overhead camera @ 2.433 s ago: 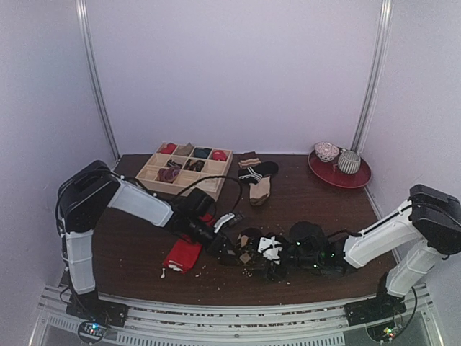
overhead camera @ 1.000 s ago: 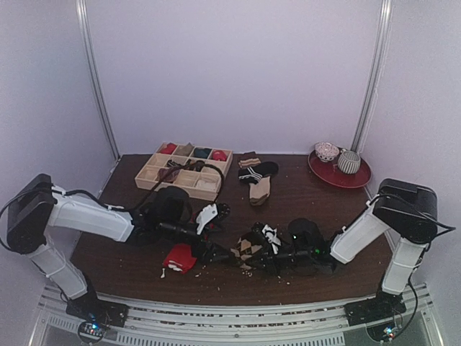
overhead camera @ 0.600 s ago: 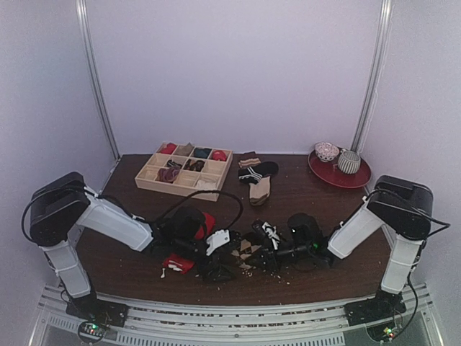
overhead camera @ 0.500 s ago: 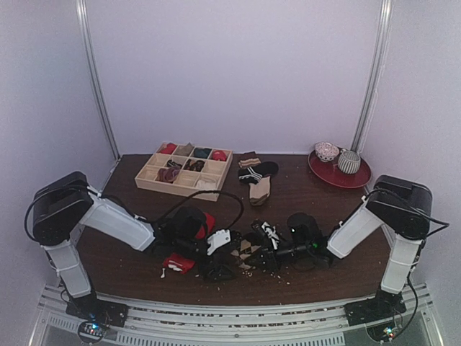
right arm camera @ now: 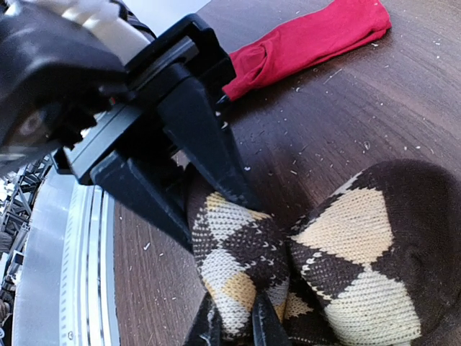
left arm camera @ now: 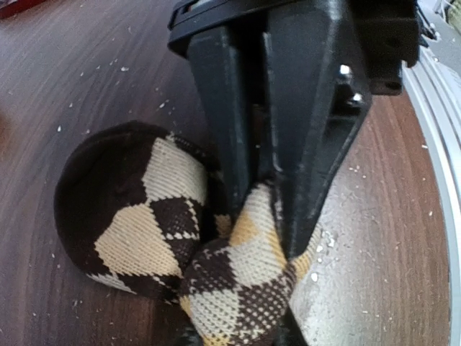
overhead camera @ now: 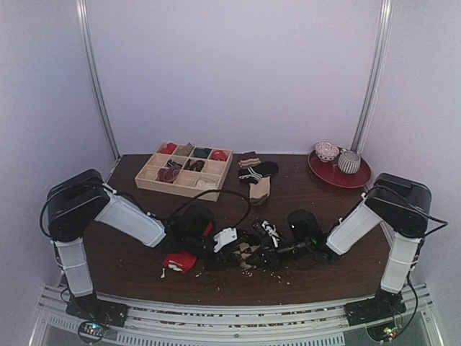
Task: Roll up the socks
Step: Roll a pair of socks at the center of the board.
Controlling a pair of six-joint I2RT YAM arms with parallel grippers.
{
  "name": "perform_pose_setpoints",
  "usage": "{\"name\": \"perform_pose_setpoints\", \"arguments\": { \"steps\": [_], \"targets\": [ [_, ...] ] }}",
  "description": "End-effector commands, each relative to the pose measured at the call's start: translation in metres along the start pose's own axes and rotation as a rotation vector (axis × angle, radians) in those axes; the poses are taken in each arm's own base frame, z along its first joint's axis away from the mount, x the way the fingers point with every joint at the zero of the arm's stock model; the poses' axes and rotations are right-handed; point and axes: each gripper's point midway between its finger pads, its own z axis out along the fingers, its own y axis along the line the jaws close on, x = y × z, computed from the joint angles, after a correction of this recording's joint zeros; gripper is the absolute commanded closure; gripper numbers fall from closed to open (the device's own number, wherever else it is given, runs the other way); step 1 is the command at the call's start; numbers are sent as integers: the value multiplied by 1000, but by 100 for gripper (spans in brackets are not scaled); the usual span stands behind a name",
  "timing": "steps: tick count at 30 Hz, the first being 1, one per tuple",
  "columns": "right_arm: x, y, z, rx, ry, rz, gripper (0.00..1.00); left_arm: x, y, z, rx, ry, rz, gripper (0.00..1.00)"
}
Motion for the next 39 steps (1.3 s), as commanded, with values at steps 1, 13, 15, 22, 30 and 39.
{"name": "perform_pose_setpoints", "arguments": {
  "steps": [1,13,15,22,30,39],
  "targets": [
    [113,-25,-15,117,354,246,95,47,-19,7,65,165,-110,100],
    [-29,14,-69,323,-117,-314,48,80,-15,3,64,462,-538,100],
    [-28,23,-69,367,-117,-449,43,83,-19,3,85,481,-569,100],
    [-25,26,-47,470,-95,-642,37,91,-28,7,140,529,-604,100],
    [-28,4,-32,557,-83,-663,37,90,-28,7,148,541,-589,100],
    [-16,0,-14,510,-19,-630,61,94,-29,8,153,549,-585,100]
  ]
}}
